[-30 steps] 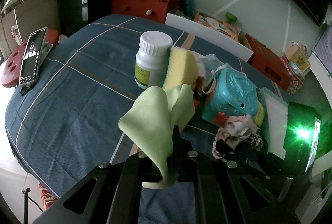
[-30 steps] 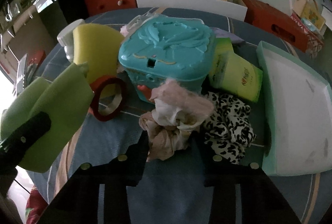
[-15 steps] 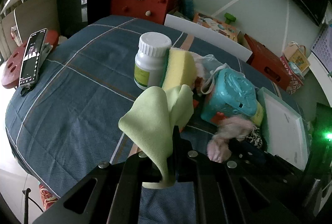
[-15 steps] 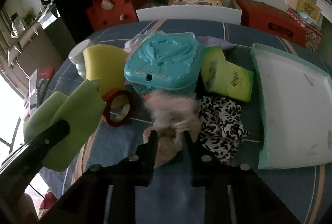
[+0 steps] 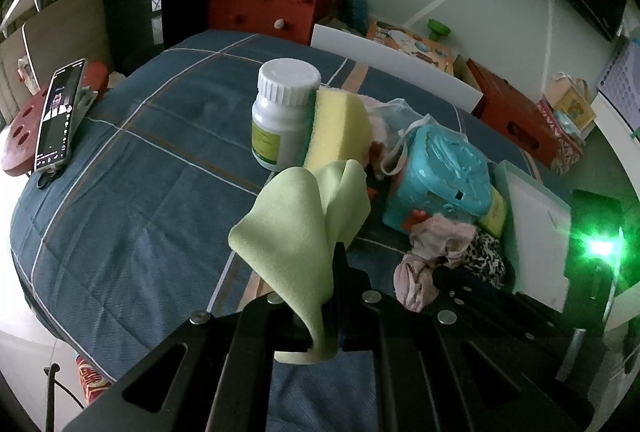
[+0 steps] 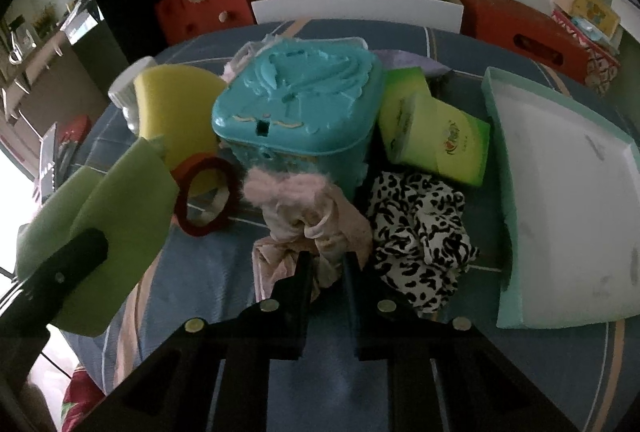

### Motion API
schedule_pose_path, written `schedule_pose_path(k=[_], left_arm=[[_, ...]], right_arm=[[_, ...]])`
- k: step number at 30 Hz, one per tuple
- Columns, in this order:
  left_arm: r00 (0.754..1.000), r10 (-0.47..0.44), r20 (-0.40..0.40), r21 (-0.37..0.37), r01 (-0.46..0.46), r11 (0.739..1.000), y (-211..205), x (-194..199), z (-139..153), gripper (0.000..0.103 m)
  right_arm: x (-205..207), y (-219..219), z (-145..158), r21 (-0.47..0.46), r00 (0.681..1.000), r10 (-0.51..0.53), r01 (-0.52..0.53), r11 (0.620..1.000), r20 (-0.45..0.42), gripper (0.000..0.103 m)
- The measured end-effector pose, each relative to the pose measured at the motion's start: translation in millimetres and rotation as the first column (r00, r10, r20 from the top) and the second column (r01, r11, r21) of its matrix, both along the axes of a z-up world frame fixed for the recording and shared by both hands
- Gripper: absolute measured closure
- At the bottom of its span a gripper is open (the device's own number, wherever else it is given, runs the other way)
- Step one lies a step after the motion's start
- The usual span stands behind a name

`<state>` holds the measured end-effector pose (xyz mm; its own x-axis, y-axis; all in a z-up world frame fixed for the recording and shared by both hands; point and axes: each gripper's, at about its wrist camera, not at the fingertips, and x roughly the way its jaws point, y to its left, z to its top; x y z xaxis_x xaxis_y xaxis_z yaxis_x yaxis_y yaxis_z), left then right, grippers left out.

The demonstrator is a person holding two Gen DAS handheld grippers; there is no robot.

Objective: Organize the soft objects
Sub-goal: 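Carry the green cloth and pink cloth over the white tray with both tools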

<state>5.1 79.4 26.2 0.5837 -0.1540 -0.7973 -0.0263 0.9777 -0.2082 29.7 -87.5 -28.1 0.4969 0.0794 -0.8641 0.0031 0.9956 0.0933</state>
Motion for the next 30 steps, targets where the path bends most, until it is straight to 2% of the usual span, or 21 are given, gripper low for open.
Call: schedule_pose_path(k=[17, 22, 30], left_arm=[[1.0, -0.009, -0.006, -0.006, 0.009, 1.0, 0, 0, -2, 0.095], [1.0, -0.009, -0.006, -0.006, 0.009, 1.0, 0, -1, -2, 0.095], [1.0, -0.007, -0.002, -0.006, 0.007, 1.0, -1, -1, -1, 0.095]], right_arm=[[5, 6, -1, -0.059, 1.0, 0.008, -0.007, 0.998, 0.016, 0.085], [3, 6, -1, -0.069, 1.0, 0.013, -0.011, 0.998, 0.023, 0.097], [-8, -2, 11, -0.035, 0.998, -0.009, 0.011, 0.999, 0.059, 0.098]])
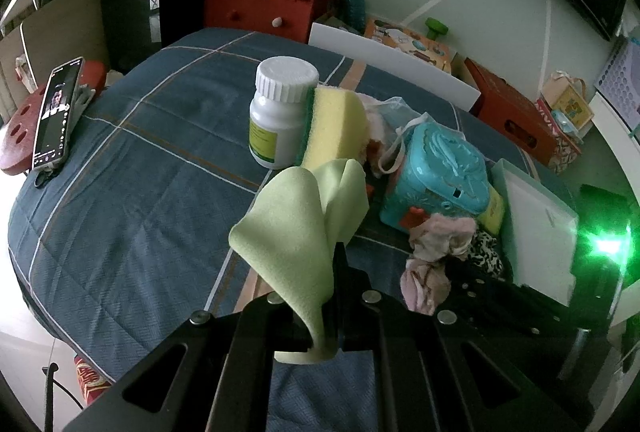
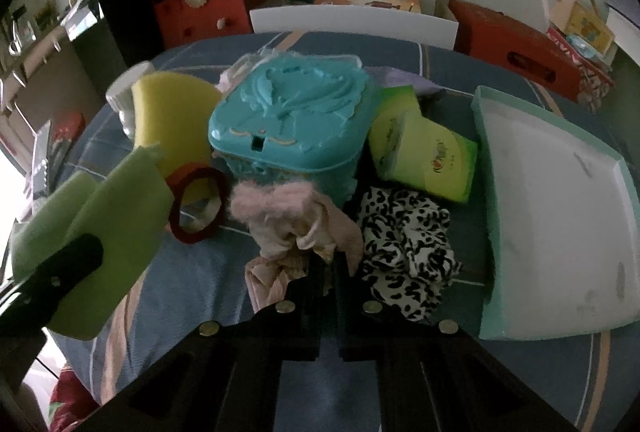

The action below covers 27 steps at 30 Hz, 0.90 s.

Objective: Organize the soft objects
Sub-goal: 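Carry the green cloth and pink cloth over the white tray with both tools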

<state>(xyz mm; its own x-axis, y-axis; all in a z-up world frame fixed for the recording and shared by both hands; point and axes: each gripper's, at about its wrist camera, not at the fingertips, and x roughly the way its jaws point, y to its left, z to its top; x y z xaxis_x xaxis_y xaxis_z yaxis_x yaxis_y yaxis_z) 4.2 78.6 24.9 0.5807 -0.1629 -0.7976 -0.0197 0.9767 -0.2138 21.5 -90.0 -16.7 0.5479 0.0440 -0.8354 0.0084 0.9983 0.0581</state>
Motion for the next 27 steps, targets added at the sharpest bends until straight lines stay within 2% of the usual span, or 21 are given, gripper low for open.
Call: schedule_pose_path(k=[9, 14, 21, 27], left_arm=[[1.0, 0.002, 0.031, -0.012, -0.002, 1.0, 1, -4, 10, 0.095], [0.997, -0.007, 0.076, -0.024, 0.009, 1.0, -1, -9, 25, 0.096], [0.989, -0.054, 0.139, -0.026, 0.058, 0.998, -13, -12, 49, 0.096], [0.976, -0.1, 0.195, -0.029, 0.108, 0.994, -33, -8, 78, 0.096]], right_arm=[[-24, -13, 27, 0.035, 0.996, -0.024, 0.021, 0.999, 0.089, 0.098], [-33, -26, 48, 0.057, 0.987, -0.065, 0.057, 0.997, 0.147, 0.098], [-33, -53, 67, 0.051, 0.975, -0.16, 0.154, 0.987, 0.155, 0.098], [-29, -84, 93, 0.027, 0.948, -0.256, 0.256, 0.966, 0.188, 0.098]])
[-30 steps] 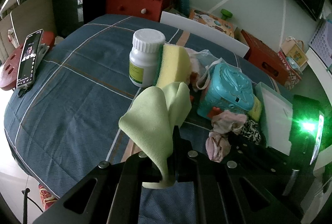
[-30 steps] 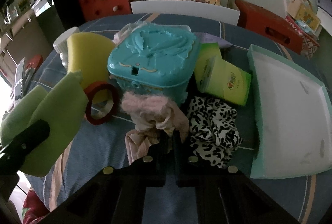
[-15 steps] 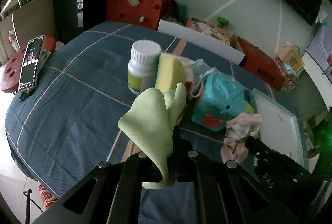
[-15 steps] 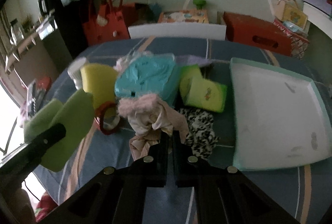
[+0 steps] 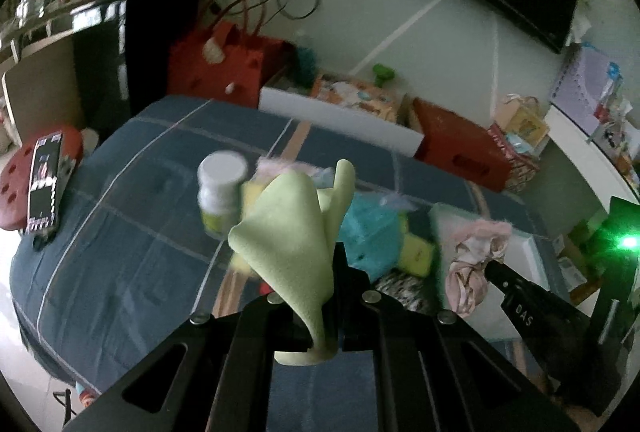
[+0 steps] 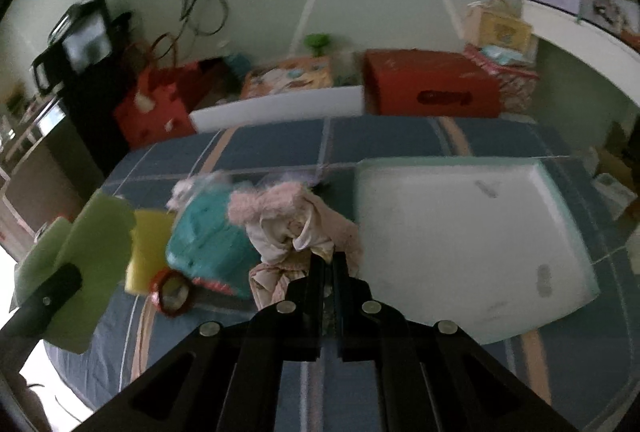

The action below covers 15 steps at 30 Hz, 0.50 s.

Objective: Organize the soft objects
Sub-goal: 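Carry the green cloth and pink cloth over the white tray with both tools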

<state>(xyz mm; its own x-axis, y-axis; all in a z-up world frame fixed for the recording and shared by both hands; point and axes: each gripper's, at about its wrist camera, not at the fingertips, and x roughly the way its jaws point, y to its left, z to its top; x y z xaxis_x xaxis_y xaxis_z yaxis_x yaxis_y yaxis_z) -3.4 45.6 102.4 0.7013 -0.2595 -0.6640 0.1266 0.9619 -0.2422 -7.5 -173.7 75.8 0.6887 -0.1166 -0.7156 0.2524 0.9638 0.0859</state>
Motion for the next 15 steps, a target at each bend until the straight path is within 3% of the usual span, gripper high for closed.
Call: schedule_pose_path(k=[7, 15], left_arm=[[0.99, -0.127, 0.062, -0.004, 0.128, 0.992, -51, 16, 28, 0.096], [0.95, -0.305, 0.062, 0.01, 0.305, 0.952, -126, 32, 17, 0.096]], right_arm=[[1, -50, 14, 0.032, 0.992, -0.126, 0.126, 0.992, 0.01, 0.098], [-8, -120, -3, 0.033, 0.942, -0.333, 0.334, 0.942, -0.027, 0.098]])
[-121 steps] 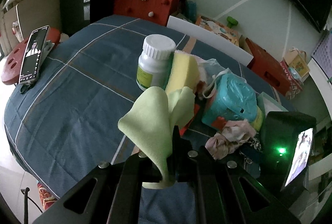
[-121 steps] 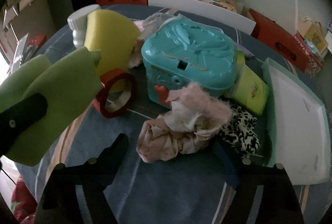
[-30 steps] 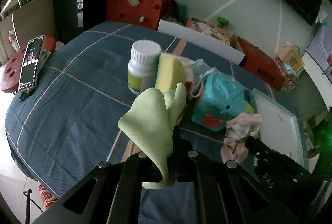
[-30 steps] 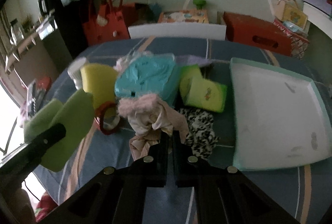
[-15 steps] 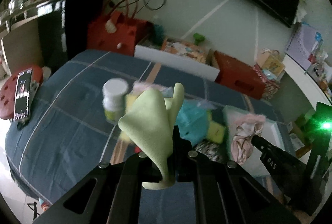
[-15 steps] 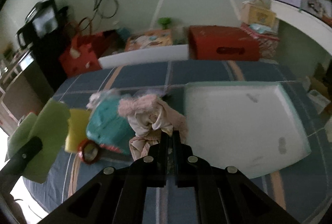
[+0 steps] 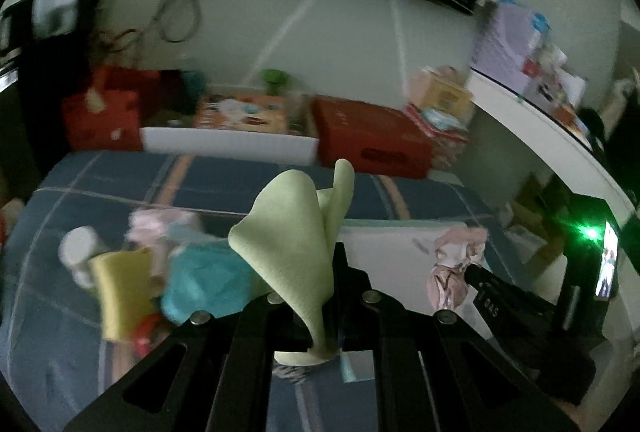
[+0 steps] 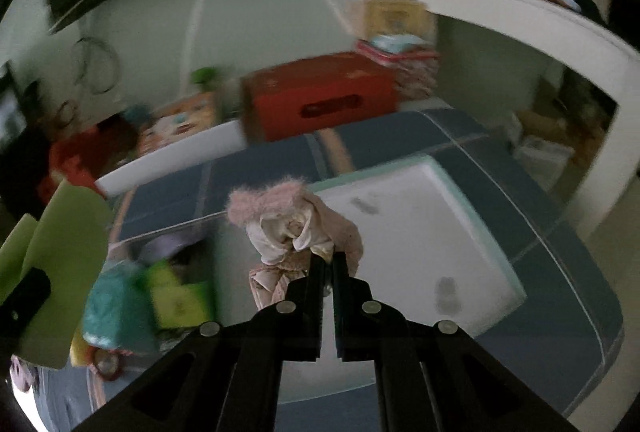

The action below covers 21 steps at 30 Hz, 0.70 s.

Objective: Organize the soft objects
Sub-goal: 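Carry the green cloth and pink cloth over the white tray with both tools, then open both tools to drop the green and pink cloths into the tray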

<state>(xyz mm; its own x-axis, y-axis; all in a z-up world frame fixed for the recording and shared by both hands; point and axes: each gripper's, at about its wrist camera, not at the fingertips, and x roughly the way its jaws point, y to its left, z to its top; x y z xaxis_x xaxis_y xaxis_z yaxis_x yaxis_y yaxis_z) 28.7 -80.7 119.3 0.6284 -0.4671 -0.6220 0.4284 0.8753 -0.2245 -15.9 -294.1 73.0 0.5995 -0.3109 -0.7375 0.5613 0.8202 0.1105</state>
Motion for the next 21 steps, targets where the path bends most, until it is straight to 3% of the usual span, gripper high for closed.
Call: schedule_pose_path(k=[9, 21], left_arm=[[0.978, -0.193, -0.082, 0.039, 0.196, 0.98, -71, 9, -44, 0.095], [0.961, -0.254, -0.112, 0.13, 0.268, 0.955, -122, 10, -94, 0.095]], right_arm=[[-31, -73, -30, 0.069, 0.98, -0.197, 0.198, 0.978, -0.018, 0.098], [-36, -99, -57, 0.106, 0.97, -0.234, 0.24, 0.965, -0.067, 0.095]])
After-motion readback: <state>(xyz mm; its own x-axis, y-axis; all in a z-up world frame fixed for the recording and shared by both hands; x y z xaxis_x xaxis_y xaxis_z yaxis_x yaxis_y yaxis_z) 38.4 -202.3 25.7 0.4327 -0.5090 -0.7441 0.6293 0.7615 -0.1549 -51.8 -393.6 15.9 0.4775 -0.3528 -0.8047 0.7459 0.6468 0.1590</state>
